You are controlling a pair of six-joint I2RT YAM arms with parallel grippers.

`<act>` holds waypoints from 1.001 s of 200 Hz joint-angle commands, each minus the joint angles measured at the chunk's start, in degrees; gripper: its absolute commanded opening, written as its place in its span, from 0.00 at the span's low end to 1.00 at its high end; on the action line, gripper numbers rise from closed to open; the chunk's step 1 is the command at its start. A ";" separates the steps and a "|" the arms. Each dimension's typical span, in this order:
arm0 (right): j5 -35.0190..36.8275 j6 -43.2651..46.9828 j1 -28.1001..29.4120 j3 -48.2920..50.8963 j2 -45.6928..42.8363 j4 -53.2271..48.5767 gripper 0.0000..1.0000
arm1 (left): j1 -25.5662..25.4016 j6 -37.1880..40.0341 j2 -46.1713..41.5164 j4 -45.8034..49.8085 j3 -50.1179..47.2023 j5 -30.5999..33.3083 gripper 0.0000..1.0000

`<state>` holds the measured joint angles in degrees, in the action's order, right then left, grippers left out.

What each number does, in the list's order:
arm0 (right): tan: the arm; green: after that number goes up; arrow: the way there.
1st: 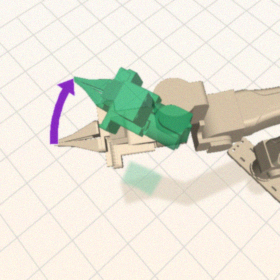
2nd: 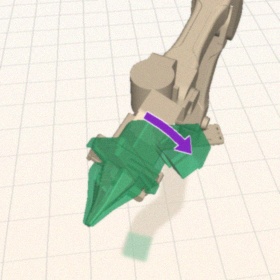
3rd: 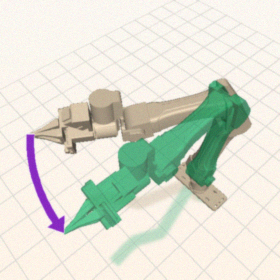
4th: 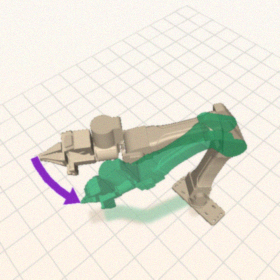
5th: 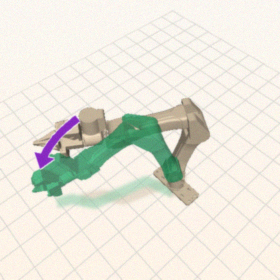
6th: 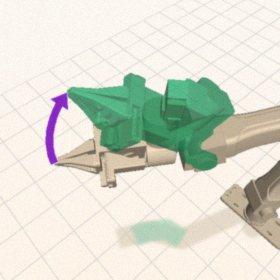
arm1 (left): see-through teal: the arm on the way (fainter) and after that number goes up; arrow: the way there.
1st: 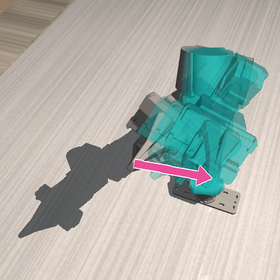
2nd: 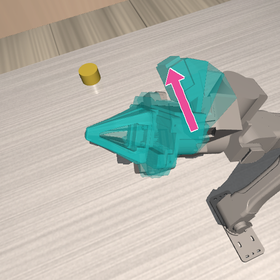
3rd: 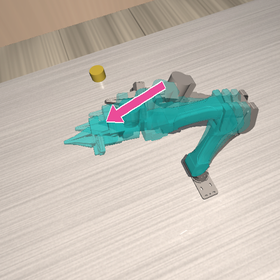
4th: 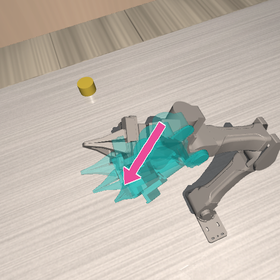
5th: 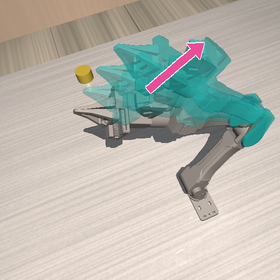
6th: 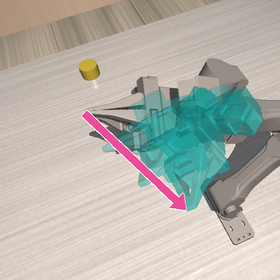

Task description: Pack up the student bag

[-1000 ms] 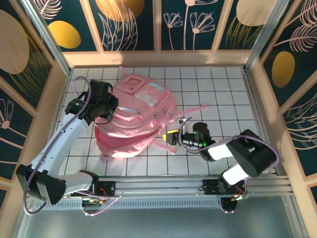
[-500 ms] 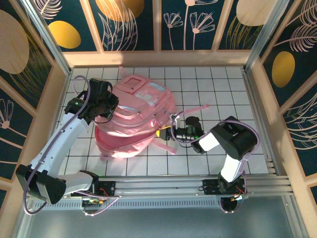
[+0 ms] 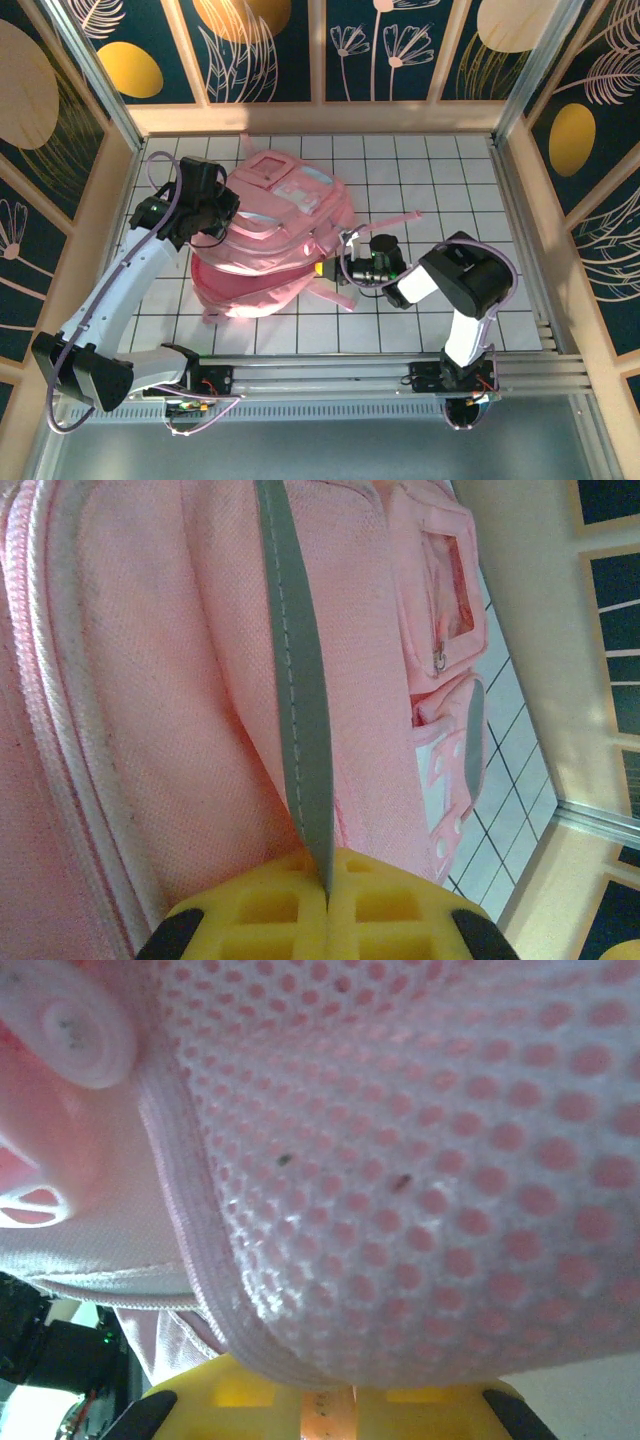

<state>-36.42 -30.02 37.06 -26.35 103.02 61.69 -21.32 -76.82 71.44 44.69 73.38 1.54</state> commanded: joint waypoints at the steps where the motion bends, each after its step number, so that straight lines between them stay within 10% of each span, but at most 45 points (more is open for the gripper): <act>1: 2.44 7.70 1.48 -0.24 -4.55 -6.14 0.13 | 0.08 0.18 -0.42 -5.39 3.78 -0.15 0.00; 77: -0.19 10.53 -0.74 1.21 -10.86 -10.12 0.26 | 0.05 0.18 -0.10 -6.78 3.39 -0.79 0.00; 136: -2.87 8.64 -1.81 1.45 -8.58 -7.14 0.12 | 0.09 0.88 -0.78 -6.73 3.77 -0.57 0.00; 200: 6.67 18.20 2.75 2.00 -9.17 -11.97 0.38 | 0.14 1.14 -0.86 -6.83 3.96 -0.84 0.00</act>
<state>-35.27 -19.09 36.60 -25.06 94.24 50.89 -21.32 -76.77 72.05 43.55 74.59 1.50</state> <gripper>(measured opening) 0.368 0.053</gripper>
